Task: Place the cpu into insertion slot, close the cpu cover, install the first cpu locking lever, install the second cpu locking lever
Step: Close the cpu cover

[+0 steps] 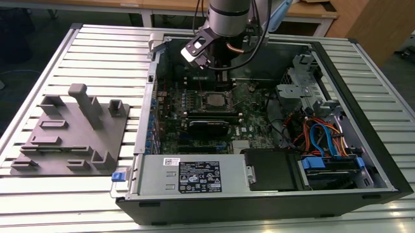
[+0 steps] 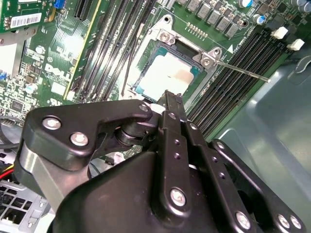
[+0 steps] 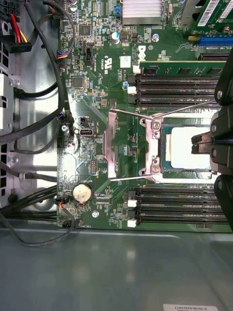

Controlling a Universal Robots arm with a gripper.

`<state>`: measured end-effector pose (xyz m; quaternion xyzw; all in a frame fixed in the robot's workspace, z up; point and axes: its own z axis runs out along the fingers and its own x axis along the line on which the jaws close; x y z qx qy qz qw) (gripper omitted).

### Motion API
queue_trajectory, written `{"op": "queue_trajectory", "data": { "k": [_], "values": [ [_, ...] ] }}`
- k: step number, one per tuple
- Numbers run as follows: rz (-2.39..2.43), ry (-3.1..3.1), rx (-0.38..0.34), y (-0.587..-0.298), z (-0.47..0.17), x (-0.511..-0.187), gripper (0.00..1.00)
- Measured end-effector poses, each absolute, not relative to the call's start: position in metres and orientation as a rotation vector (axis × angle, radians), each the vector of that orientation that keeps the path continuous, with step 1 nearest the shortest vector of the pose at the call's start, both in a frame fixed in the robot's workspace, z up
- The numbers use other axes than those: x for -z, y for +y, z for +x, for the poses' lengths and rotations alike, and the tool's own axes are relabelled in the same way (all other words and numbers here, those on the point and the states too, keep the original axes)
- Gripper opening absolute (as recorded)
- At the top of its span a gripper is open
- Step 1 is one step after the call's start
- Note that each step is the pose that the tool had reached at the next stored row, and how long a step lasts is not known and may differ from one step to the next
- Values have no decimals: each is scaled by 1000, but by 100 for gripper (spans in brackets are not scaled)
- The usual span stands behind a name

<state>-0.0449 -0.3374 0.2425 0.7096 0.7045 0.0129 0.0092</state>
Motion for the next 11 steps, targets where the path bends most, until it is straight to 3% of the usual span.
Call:
{"op": "queue_trajectory", "data": {
  "k": [11],
  "values": [
    [2219, 2203, -34, -337, -41, -243, 10]
  ]
}}
